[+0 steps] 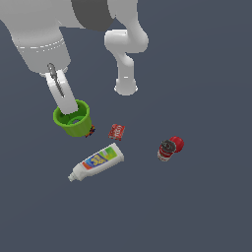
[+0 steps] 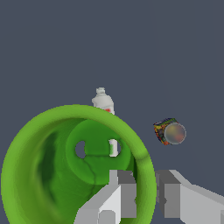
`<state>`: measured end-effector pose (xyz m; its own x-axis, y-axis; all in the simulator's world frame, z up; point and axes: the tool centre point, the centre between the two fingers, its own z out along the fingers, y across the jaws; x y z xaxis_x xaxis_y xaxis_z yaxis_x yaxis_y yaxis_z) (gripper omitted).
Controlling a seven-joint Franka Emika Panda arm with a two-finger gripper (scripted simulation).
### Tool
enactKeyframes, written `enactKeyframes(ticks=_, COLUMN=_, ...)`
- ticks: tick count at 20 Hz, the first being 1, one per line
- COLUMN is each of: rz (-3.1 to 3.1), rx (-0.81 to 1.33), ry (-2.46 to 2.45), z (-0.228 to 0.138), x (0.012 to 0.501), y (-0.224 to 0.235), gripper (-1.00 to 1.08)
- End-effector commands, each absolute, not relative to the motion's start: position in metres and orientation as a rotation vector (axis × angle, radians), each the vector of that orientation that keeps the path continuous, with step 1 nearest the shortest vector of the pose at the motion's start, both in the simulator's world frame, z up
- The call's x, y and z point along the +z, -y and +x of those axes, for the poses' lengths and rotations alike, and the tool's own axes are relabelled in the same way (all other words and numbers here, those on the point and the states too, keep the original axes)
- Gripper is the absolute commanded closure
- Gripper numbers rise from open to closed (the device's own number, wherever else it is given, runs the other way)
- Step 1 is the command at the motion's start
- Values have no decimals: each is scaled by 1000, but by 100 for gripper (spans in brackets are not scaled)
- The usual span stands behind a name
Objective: Pick up a designated object from a clutter of objects.
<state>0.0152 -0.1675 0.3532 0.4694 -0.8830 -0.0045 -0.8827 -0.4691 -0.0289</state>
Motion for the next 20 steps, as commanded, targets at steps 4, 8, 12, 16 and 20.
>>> enactKeyframes(ticks=4, rz=-2670, rx=-20, ry=-1603, z=30, x=377, y=189, gripper=108)
enactKeyframes(ticks=8, rz=-2670, rx=-20, ry=-1603, z=37, x=389, y=200, gripper=108)
enactKeyframes(ticks=12, rz=-2670, rx=-20, ry=-1603, z=42, x=396, y=206, gripper=108)
enactKeyframes(ticks=16, rz=-2670, rx=-20, ry=-1603, z=45, x=400, y=210, gripper=108)
enactKeyframes(ticks=20, rz=-2670, rx=-20, ry=-1603, z=46, x=401, y=211, gripper=108)
